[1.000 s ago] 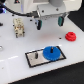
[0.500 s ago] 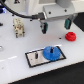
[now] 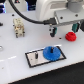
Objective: Insert the blue gear onto the right peg, followed by the red gear
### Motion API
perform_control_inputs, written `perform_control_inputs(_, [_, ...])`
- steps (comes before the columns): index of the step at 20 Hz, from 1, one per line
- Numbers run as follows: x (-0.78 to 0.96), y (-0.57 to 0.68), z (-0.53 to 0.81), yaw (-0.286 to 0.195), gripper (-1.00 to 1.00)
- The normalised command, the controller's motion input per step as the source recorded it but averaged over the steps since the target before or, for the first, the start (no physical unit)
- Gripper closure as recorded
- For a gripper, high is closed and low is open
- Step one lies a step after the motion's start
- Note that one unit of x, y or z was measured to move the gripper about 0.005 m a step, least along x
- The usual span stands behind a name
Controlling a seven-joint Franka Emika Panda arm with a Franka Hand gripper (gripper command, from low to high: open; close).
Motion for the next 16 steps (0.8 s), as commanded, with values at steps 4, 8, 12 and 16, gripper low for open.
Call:
perform_control_inputs(4, [-0.33,0.26,-0.03,0.0,-1.0])
perform_control_inputs(8, [0.32,0.12,0.12,0.0,-1.0])
perform_control_inputs(12, [0.43,0.23,0.14,0.0,-1.0])
perform_control_inputs(16, [-0.22,0.2,-0.11,0.0,-1.0])
